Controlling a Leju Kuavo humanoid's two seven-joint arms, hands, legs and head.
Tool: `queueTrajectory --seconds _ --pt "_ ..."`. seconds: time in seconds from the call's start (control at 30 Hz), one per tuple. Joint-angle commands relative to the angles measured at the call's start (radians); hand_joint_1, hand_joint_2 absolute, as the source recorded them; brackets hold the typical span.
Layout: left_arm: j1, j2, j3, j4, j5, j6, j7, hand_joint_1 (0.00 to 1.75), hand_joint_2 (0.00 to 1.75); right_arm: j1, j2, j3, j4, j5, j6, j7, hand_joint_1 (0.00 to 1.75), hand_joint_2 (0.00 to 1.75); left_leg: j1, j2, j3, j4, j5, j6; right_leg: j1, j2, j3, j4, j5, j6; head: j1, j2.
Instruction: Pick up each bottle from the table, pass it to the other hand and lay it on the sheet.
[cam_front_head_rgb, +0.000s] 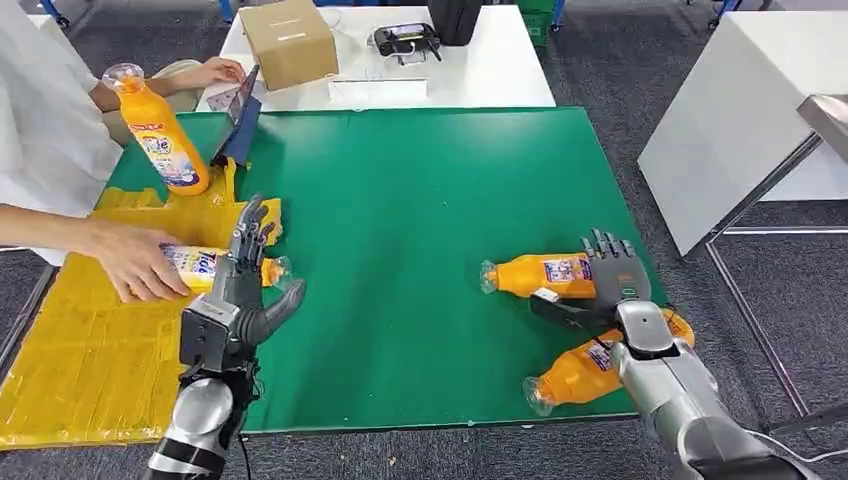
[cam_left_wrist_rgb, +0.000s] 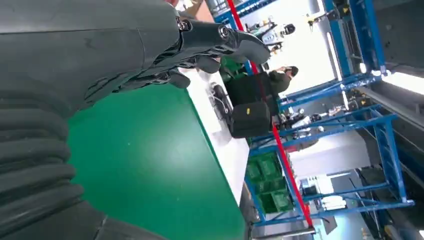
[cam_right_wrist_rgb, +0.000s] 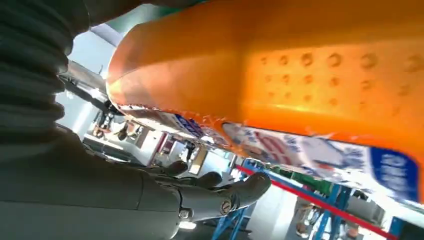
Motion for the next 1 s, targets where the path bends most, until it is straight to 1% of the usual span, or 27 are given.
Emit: queueTrajectory --seconds 0.03,0.13,0.17,0.2,0.23,0.27,0.3,0.33,0.37,0.4,0.43,0.5,0.53,0.57,0.6,0.63,0.67,0.73,0.8,0.83,0.87,0.9,0.93,0.97,1.0 --pt "-0.043 -0.001 -0.03 0.085 0.005 -0.002 0.0 0.0 1.75 -0.04 0.033 0.042 0.151 0.0 0.016 -0.009 0.0 1.75 0.001 -0.001 0.004 -0.001 0.0 -0.001 0.0 0.002 0.004 -0.001 0.0 -0.001 0.0 0.0" --pt "-0.043 0.002 -0.032 0.084 0.008 -0.002 -0.002 0.0 1.75 -0.044 0.033 0.04 0.161 -0.005 0.032 -0.018 0.0 1.75 0.002 -0.002 0.007 -0.001 -0.001 -0.002 0.001 0.003 0.008 -0.001 -0.001 -0.002 0.0 0.0" --pt "-0.047 0.002 -0.038 0.09 0.014 -0.004 -0.004 0.0 1.75 -0.057 0.034 0.035 0.185 -0.018 0.08 -0.036 0.0 1.75 0.001 -0.002 0.006 -0.001 0.0 -0.001 0.001 0.002 0.007 -0.001 -0.001 -0.001 0.0 0.0" --pt "-0.056 0.0 -0.045 0.103 0.027 -0.004 -0.008 0.0 1.75 -0.069 0.034 0.013 0.208 -0.054 0.157 -0.06 0.0 1.75 0.002 -0.003 0.007 0.0 -0.001 -0.002 0.001 0.004 0.008 -0.001 -0.001 -0.002 0.0 0.0" --pt "-0.063 -0.002 -0.05 0.114 0.033 -0.005 -0.011 0.0 1.75 -0.074 0.031 0.001 0.218 -0.073 0.195 -0.071 0.1 1.75 0.002 -0.003 0.008 -0.001 -0.001 -0.002 0.001 0.004 0.009 -0.001 -0.001 -0.002 0.0 0.0" --pt "-0.073 -0.006 -0.058 0.131 0.044 -0.004 -0.016 0.0 1.75 -0.079 0.024 -0.014 0.231 -0.096 0.239 -0.081 1.45 1.75 0.002 -0.003 0.008 0.0 -0.001 -0.002 0.001 0.003 0.009 -0.001 -0.001 -0.002 0.0 0.0" --pt "-0.083 -0.007 -0.065 0.147 0.052 -0.002 -0.022 0.0 1.75 -0.081 0.018 -0.021 0.242 -0.113 0.282 -0.09 1.75 1.75 0.001 -0.003 0.007 -0.001 0.0 -0.001 0.001 0.001 0.008 -0.002 0.0 -0.001 0.0 0.0" --pt "-0.09 -0.008 -0.072 0.16 0.062 0.001 -0.029 0.0 1.75 -0.08 0.009 -0.028 0.249 -0.132 0.32 -0.101 1.75 1.75 0.002 -0.005 0.009 -0.001 0.0 -0.002 0.001 0.002 0.011 -0.002 -0.001 -0.002 0.0 0.0" --pt "-0.093 -0.008 -0.076 0.165 0.065 0.002 -0.031 0.0 1.75 -0.077 0.003 -0.031 0.252 -0.14 0.333 -0.104 1.75 1.75 0.002 -0.002 0.011 -0.001 0.0 -0.001 0.001 0.002 0.01 -0.003 0.0 -0.001 0.0 0.0" --pt "-0.096 -0.007 -0.079 0.172 0.07 0.002 -0.033 0.0 1.75 -0.074 -0.002 -0.032 0.253 -0.15 0.35 -0.107 1.75 1.75 0.002 -0.004 0.013 -0.001 0.0 -0.001 0.001 0.002 0.013 -0.003 -0.001 -0.002 0.0 0.0" --pt "-0.096 -0.007 -0.079 0.173 0.07 0.003 -0.033 0.0 1.75 -0.073 -0.004 -0.034 0.253 -0.152 0.351 -0.108 1.75 1.75 0.002 -0.001 0.014 -0.001 -0.001 -0.001 0.001 0.002 0.013 -0.003 0.0 -0.002 0.0 0.0" --pt "-0.085 -0.004 -0.08 0.163 0.073 0.005 -0.034 0.0 1.75 -0.075 0.006 -0.037 0.24 -0.159 0.314 -0.088 1.75 1.75 0.003 -0.005 0.015 -0.002 0.0 -0.002 0.001 0.002 0.014 -0.005 0.0 -0.003 0.0 0.0" --pt "-0.08 -0.004 -0.08 0.157 0.073 0.005 -0.034 0.0 1.75 -0.081 0.013 -0.033 0.235 -0.155 0.308 -0.081 1.75 1.75 0.002 -0.003 0.016 -0.002 -0.001 -0.001 0.001 0.002 0.011 -0.004 0.0 -0.002 0.0 0.0" --pt "-0.073 -0.005 -0.08 0.149 0.074 0.005 -0.033 0.0 1.75 -0.088 0.026 -0.034 0.224 -0.158 0.288 -0.074 1.75 1.75 0.003 -0.005 0.016 -0.001 -0.001 -0.002 0.001 0.002 0.01 -0.004 -0.001 -0.003 0.001 0.0" --pt "-0.067 -0.006 -0.08 0.142 0.074 0.006 -0.031 0.0 1.75 -0.092 0.035 -0.033 0.212 -0.16 0.268 -0.075 1.75 1.75 0.002 -0.001 0.018 -0.002 -0.002 -0.001 0.001 0.004 0.008 -0.004 -0.001 -0.002 0.0 0.0" --pt "-0.061 -0.007 -0.08 0.136 0.074 0.007 -0.03 0.0 1.75 -0.095 0.045 -0.033 0.203 -0.161 0.257 -0.075 1.75 1.75 0.002 -0.002 0.018 -0.002 -0.002 -0.001 0.001 0.005 0.008 -0.004 -0.001 -0.002 0.0 0.0" --pt "-0.051 -0.006 -0.078 0.122 0.073 0.009 -0.026 0.0 1.75 -0.095 0.053 -0.035 0.185 -0.167 0.232 -0.079 1.75 1.75 0.002 0.0 0.017 -0.003 -0.002 0.0 0.001 0.005 0.018 -0.006 0.0 -0.001 0.0 0.0" --pt "-0.03 -0.005 -0.072 0.092 0.067 0.015 -0.018 0.0 1.75 -0.093 0.069 -0.028 0.14 -0.167 0.161 -0.077 1.75 1.75 0.002 0.002 0.018 -0.001 -0.002 0.001 0.001 0.007 0.018 -0.004 0.0 -0.001 0.0 0.0" --pt "0.005 -0.005 -0.05 0.046 0.053 0.02 0.001 0.0 1.75 -0.058 0.107 -0.06 0.013 -0.225 -0.022 -0.109 1.75 1.75 0.002 0.003 0.017 -0.001 -0.002 0.001 0.001 0.008 0.017 -0.003 0.0 -0.001 0.0 0.0" --pt "0.019 -0.002 -0.043 0.028 0.049 0.013 0.009 0.0 1.75 -0.031 0.122 -0.065 -0.065 -0.25 -0.051 -0.121 1.75 1.75 0.002 0.005 0.017 0.0 -0.003 0.0 0.001 0.012 0.017 -0.003 0.0 -0.001 0.0 0.0" --pt "0.039 -0.002 -0.039 0.01 0.043 0.001 0.017 0.0 1.75 0.032 0.141 -0.076 -0.227 -0.299 -0.112 -0.14 1.75 1.75 0.001 0.006 0.016 -0.001 -0.003 0.0 0.0 0.011 0.015 -0.002 0.0 -0.001 0.0 0.0" --pt "0.051 -0.004 -0.037 0.0 0.039 -0.002 0.017 0.0 1.75 0.087 0.16 -0.088 -0.362 -0.354 -0.143 -0.157 1.75 1.75 0.002 0.007 0.014 0.0 -0.003 0.0 0.001 0.012 0.013 -0.002 0.0 -0.001 0.0 0.0" --pt "0.059 -0.005 -0.039 -0.007 0.036 -0.002 0.016 0.0 1.75 0.127 0.158 -0.071 -0.455 -0.35 -0.116 -0.122 1.75 1.75 0.002 0.007 0.012 -0.001 -0.003 0.0 0.001 0.011 0.012 -0.002 0.0 -0.001 0.0 0.0" --pt "0.06 -0.006 -0.04 -0.006 0.036 -0.002 0.016 0.0 1.75 0.135 0.156 -0.069 -0.471 -0.35 -0.11 -0.116 1.75 1.75 0.002 0.007 0.012 -0.001 -0.004 -0.001 0.001 0.012 0.011 -0.001 -0.001 -0.002 0.0 0.0" --pt "0.06 -0.007 -0.041 -0.006 0.036 -0.002 0.016 0.0 1.75 0.138 0.154 -0.069 -0.473 -0.35 -0.109 -0.116 1.75 1.75 0.001 0.004 0.01 0.0 -0.003 0.0 0.001 0.009 0.01 0.0 -0.001 -0.001 0.0 0.0"
